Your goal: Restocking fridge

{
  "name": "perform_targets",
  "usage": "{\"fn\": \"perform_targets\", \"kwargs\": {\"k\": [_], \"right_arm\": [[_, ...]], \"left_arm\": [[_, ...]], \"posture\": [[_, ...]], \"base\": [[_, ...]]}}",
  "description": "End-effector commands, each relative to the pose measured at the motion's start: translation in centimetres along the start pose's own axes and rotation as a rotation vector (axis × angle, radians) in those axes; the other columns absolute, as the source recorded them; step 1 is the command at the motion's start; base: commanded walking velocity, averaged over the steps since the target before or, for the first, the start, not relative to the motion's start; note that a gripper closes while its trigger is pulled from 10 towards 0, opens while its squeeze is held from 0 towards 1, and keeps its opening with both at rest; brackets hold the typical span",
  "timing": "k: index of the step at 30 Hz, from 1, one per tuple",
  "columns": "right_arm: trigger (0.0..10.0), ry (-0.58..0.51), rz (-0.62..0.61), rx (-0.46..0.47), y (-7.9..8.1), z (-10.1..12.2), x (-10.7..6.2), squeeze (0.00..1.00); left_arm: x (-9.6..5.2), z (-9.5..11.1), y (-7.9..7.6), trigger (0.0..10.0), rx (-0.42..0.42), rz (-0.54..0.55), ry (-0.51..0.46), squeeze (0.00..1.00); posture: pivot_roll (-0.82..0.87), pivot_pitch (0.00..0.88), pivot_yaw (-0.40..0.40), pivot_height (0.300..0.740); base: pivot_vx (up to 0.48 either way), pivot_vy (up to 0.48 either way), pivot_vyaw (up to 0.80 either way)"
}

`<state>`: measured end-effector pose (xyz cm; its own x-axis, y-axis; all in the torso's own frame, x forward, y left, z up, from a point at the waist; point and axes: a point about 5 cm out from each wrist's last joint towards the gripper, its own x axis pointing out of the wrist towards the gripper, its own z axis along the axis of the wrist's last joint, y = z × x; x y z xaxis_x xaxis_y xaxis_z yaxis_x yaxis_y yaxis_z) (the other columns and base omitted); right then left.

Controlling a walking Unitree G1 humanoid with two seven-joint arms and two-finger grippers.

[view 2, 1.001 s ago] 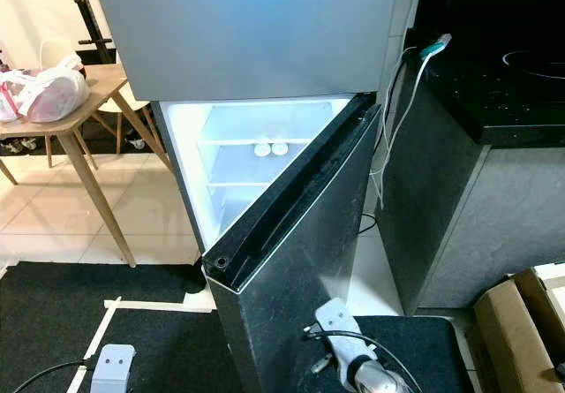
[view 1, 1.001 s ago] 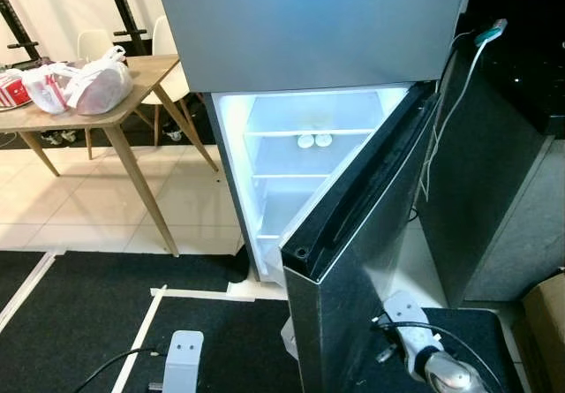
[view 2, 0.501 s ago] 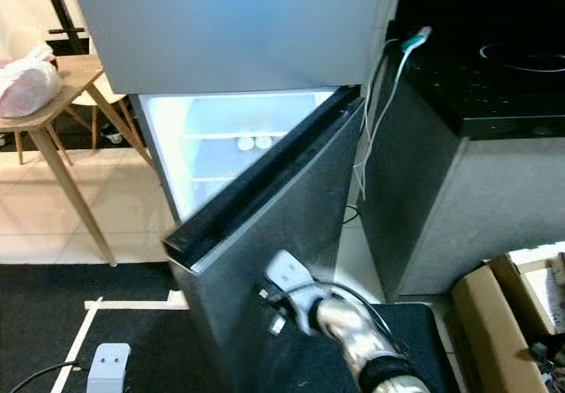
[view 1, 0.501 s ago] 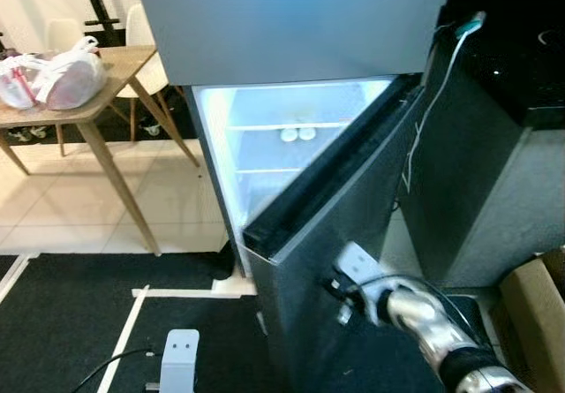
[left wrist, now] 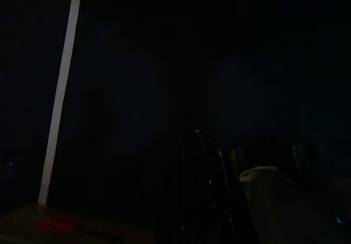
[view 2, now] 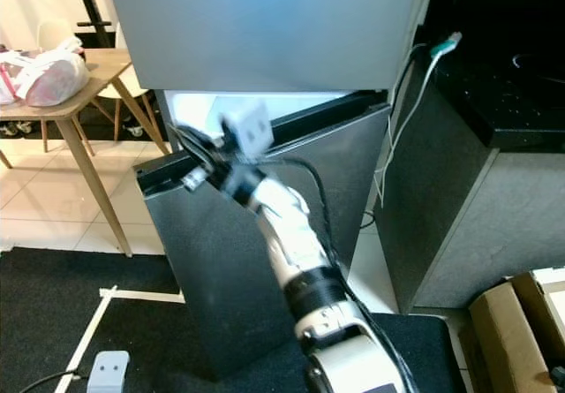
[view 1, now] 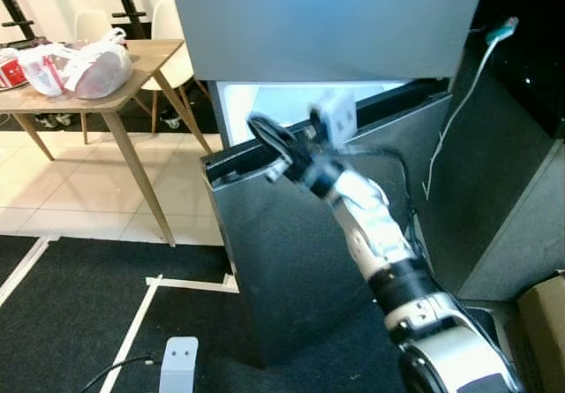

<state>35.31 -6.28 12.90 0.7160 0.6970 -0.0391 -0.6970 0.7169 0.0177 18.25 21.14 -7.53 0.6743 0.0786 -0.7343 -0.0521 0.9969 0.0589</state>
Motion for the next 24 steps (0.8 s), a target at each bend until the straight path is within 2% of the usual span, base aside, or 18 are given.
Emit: {"fn": "perform_targets", "kwargs": {"k": [1, 2, 3, 5, 6, 8, 9, 10, 11, 12, 14, 15, 16, 17, 19, 24], "right_arm": [[10.0, 0.051, -0.046, 0.011, -0.6, -1.4, -0.8, 0.00], [10.0, 0.073, -0.094, 0.042, -1.2, -2.5, -1.8, 0.00], [10.0, 0.120, -0.175, 0.094, -2.3, -4.5, -3.6, 0.00], [10.0, 0.120, -0.175, 0.094, -2.3, -4.5, -3.6, 0.00], [10.0, 0.153, -0.232, 0.127, -2.9, -5.8, -5.0, 0.00], [10.0, 0.296, -0.438, 0.166, -4.5, -9.6, -9.0, 0.00], [10.0, 0.296, -0.438, 0.166, -4.5, -9.6, -9.0, 0.00], [10.0, 0.411, -0.536, 0.158, -4.7, -12.1, -11.7, 0.00], [10.0, 0.546, -0.612, 0.144, -4.5, -14.7, -14.7, 0.00], [10.0, 0.546, -0.612, 0.144, -4.5, -14.7, -14.7, 0.00], [10.0, 0.715, -0.675, 0.141, -3.4, -17.8, -18.8, 0.00], [10.0, 0.715, -0.675, 0.141, -3.4, -17.8, -18.8, 0.00], [10.0, 0.805, -0.749, 0.222, -1.9, -19.9, -21.8, 0.00], [10.0, 0.805, -0.749, 0.222, -1.9, -19.9, -21.8, 0.00], [10.0, 0.873, -0.810, 0.287, -0.3, -21.4, -24.1, 0.00], [10.0, 0.912, -0.819, 0.297, 1.0, -22.3, -25.2, 0.00]], "left_arm": [[-0.1, -0.3, 0.4, 10.0, 0.027, -0.001, 0.008, 0.00], [-0.1, -0.2, 0.3, 10.0, 0.045, -0.011, 0.006, 0.00], [-0.1, -0.1, 0.1, 10.0, 0.088, -0.033, 0.002, 0.00], [-0.1, -0.1, 0.1, 10.0, 0.088, -0.033, 0.002, 0.00], [-0.1, -0.1, 0.0, 10.0, 0.118, -0.049, 0.000, 0.00], [0.0, 0.0, -0.3, 10.0, 0.144, -0.068, 0.002, 0.00], [0.0, 0.0, -0.3, 10.0, 0.144, -0.068, 0.002, 0.00], [0.0, 0.0, -0.4, 10.0, 0.148, -0.074, 0.006, 0.00], [0.1, 0.1, -0.6, 10.0, 0.160, -0.081, 0.010, 0.00], [0.1, 0.1, -0.6, 10.0, 0.160, -0.081, 0.010, 0.00], [0.3, 0.4, -0.9, 10.0, 0.181, -0.089, 0.021, 0.00], [0.3, 0.4, -0.9, 10.0, 0.181, -0.089, 0.021, 0.00], [0.5, 0.5, -1.3, 10.0, 0.196, -0.089, 0.043, 0.00], [0.5, 0.5, -1.3, 10.0, 0.196, -0.089, 0.043, 0.00], [0.7, 1.3, -1.7, 10.0, 0.191, -0.093, 0.028, 0.00], [1.1, 2.4, -2.0, 10.0, 0.220, -0.089, 0.012, 0.00]], "posture": [[-0.08, 0.067, 0.046, 0.726], [-0.08, 0.067, 0.046, 0.726], [-0.08, 0.060, 0.054, 0.726], [-0.08, 0.060, 0.054, 0.726], [-0.08, 0.060, 0.054, 0.726], [-0.09, 0.052, 0.067, 0.726], [-0.09, 0.052, 0.067, 0.726], [-0.10, 0.044, 0.081, 0.726], [-0.10, 0.044, 0.081, 0.726], [-0.10, 0.044, 0.081, 0.726], [-0.09, 0.031, 0.082, 0.726], [-0.09, 0.031, 0.082, 0.726], [-0.08, 0.028, 0.077, 0.726], [-0.08, 0.028, 0.077, 0.726], [-0.09, 0.029, 0.080, 0.726], [-0.09, 0.025, 0.082, 0.726]], "base": [[0.000, 0.000, 0.00], [0.000, 0.000, 0.00], [0.000, 0.000, 0.00], [0.000, 0.000, 0.00], [0.000, 0.000, 0.00], [0.000, 0.000, 0.00], [0.000, 0.000, 0.00], [0.000, 0.000, 0.00], [0.000, 0.000, 0.00], [0.000, 0.000, 0.00], [0.000, 0.000, 0.00], [0.000, 0.000, 0.00], [0.000, 0.000, 0.00], [0.000, 0.000, 0.00], [0.000, 0.000, 0.00], [0.000, 0.000, 0.00]]}}
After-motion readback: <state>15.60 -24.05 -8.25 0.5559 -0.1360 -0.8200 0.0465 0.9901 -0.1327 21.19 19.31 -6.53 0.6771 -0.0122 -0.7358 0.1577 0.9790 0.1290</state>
